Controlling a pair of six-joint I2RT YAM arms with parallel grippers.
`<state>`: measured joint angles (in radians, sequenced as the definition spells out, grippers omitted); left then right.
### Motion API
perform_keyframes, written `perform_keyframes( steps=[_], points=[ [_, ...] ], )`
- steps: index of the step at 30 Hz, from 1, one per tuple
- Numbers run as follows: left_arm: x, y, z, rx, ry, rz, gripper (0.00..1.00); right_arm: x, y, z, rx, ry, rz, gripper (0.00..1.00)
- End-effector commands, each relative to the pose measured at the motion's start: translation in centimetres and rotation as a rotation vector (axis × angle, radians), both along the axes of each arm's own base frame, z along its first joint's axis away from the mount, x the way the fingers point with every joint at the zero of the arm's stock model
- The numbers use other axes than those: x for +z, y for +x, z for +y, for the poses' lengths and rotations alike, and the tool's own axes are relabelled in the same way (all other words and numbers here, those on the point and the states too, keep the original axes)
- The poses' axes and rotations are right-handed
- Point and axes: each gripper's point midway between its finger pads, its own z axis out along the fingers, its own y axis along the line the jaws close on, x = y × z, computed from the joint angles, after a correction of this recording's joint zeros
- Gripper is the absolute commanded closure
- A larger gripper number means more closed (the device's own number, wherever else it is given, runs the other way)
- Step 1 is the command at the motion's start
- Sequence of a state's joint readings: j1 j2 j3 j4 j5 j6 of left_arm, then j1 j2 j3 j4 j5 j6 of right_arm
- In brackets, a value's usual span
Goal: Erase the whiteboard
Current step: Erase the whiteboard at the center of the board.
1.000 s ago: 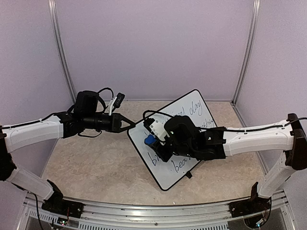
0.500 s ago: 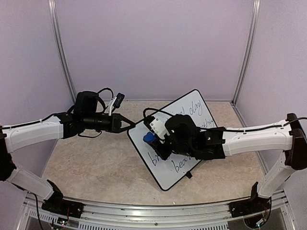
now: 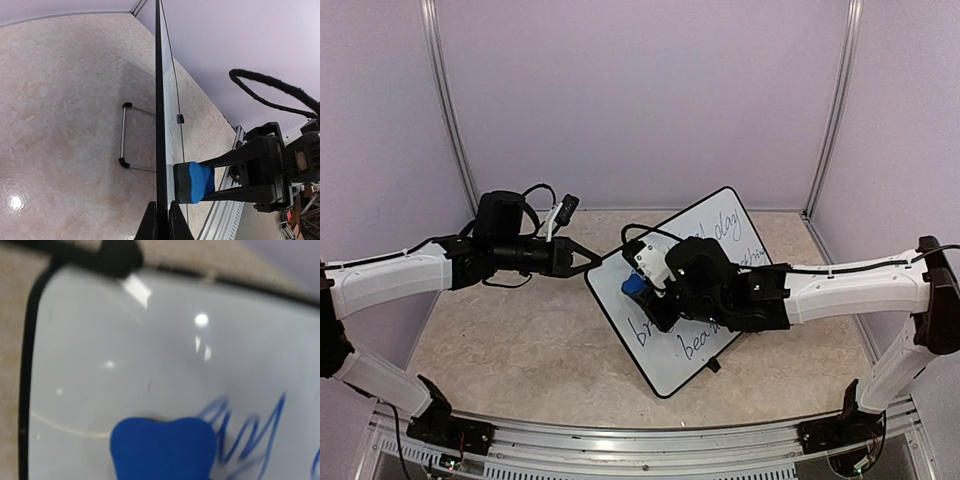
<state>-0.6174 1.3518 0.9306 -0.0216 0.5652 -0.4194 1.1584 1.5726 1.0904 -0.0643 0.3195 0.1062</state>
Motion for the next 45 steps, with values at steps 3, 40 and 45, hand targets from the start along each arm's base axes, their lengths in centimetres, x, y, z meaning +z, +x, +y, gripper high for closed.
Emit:
perform_keyframes(
  steps=[3,40,45],
  points=[
    [2.1,-1.8,-1.0,-0.098,-0.065,-0.055,1.0,0.7,3.6,0.4,-0.063,-0.028,-0.059,0.75],
    [2.3,-1.7,-0.8,-0.097,-0.073,-0.061,1.0,-0.5,4.5,-1.3,-0.106,-0.05,-0.012,0.75],
    [2.5,-1.7,-0.8,-0.097,-0.078,-0.062,1.0,-2.3,2.5,-3.4,-0.101,-0.056,0.052,0.75]
  ],
)
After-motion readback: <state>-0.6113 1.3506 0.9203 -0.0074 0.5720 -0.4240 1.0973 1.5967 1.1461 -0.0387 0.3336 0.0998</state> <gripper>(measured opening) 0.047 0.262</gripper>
